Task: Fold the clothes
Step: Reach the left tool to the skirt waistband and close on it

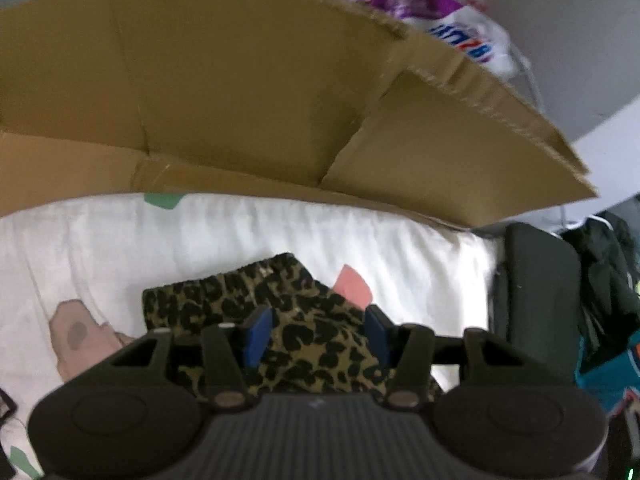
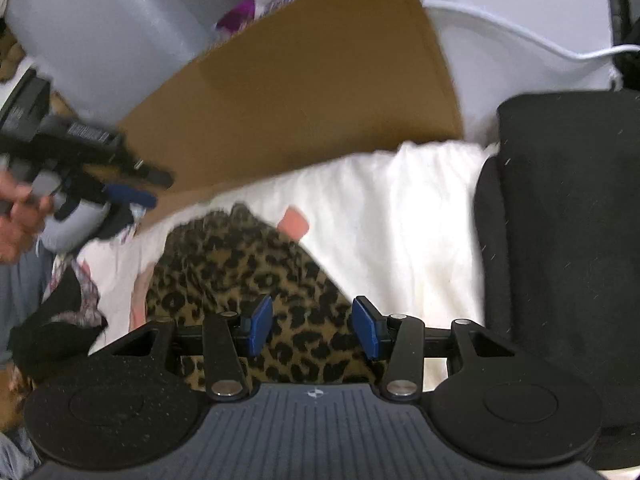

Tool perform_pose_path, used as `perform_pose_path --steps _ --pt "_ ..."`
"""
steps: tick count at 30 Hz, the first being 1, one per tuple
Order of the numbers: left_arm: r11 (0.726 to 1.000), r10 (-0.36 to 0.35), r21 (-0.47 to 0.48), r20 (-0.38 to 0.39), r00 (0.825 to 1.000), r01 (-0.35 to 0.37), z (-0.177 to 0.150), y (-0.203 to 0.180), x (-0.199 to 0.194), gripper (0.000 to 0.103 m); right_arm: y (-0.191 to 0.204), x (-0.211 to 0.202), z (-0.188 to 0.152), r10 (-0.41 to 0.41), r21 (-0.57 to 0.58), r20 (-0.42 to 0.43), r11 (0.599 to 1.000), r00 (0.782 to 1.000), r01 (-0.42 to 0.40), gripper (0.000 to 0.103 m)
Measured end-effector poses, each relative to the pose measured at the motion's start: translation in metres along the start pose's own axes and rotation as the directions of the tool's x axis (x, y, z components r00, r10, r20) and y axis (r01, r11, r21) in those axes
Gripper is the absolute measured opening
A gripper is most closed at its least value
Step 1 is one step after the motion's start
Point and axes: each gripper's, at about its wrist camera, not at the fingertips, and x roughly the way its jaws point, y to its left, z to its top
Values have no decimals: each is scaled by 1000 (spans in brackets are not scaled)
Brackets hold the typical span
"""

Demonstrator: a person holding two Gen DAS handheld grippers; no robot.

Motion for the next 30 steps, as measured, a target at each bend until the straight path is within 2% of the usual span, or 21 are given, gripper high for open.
perform_pose_path --steps 9,13,15,18,25,30 --pt "1000 -3 -23 -54 999 2 1 -19 35 53 -1 13 -28 -8 -12 -52 1000 999 7 52" --pt "1000 -6 -11 -60 998 5 4 -35 42 53 -6 15 -35 -8 20 -41 1000 999 9 52" --pt "1000 -20 -14 -69 997 19 7 -43 46 48 -7 16 -35 -2 24 -30 1000 1000 2 52" --pt "999 -30 -36 -84 996 27 9 -50 53 47 -9 17 -33 13 32 -16 999 1000 -13 52" --pt "998 61 -17 -136 989 -64 2 -49 72 45 -16 23 -29 31 55 10 998 999 -32 51" --pt "988 77 -121 -164 983 -98 -7 -25 85 45 -15 30 -24 45 43 14 998 999 -46 51"
